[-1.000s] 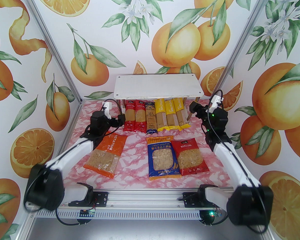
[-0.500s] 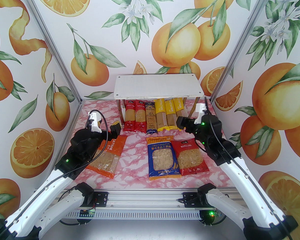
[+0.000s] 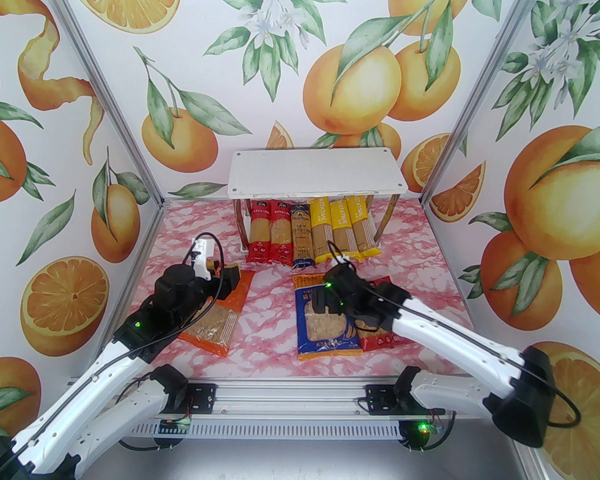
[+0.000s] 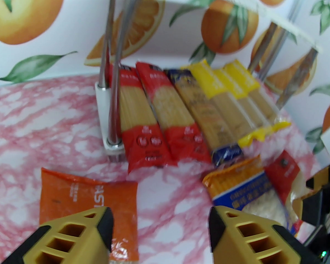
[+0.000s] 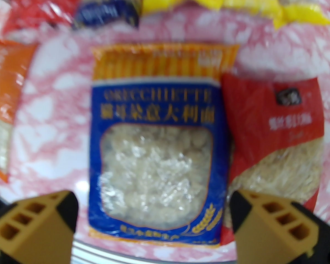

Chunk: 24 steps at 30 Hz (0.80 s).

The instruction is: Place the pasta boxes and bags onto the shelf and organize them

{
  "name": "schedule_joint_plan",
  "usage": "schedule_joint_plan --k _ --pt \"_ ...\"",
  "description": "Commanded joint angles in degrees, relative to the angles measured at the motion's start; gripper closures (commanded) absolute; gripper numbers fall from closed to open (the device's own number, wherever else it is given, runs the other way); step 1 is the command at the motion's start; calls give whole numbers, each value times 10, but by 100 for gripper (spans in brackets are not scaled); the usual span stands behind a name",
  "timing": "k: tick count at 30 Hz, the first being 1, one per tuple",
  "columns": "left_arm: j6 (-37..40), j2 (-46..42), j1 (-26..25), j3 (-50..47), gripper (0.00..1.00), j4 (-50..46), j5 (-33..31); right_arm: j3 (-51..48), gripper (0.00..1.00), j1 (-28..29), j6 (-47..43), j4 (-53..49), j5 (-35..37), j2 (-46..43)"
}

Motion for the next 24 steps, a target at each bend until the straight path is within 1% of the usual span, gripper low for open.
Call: schedule_joint_plan --k 1,2,3,5,8,12,24 --pt "-25 -5 -4 -7 40 -32 11 -11 0 5 40 21 18 35" --pt "-28 -4 -4 -5 39 -37 15 -10 0 5 40 27 13 47" --pt "-29 -4 -4 -3 35 -39 20 -9 0 5 40 32 10 57" --pt "-34 -1 -4 1 24 -42 32 -10 0 5 39 46 2 75" --pt "-40 6 -4 8 18 -45 37 -6 0 5 39 57 -10 99" --pt "-41 8 -4 11 17 -40 37 5 0 6 48 38 -1 133" --pt "-31 3 -3 15 14 -33 29 24 0 7 54 35 -22 204"
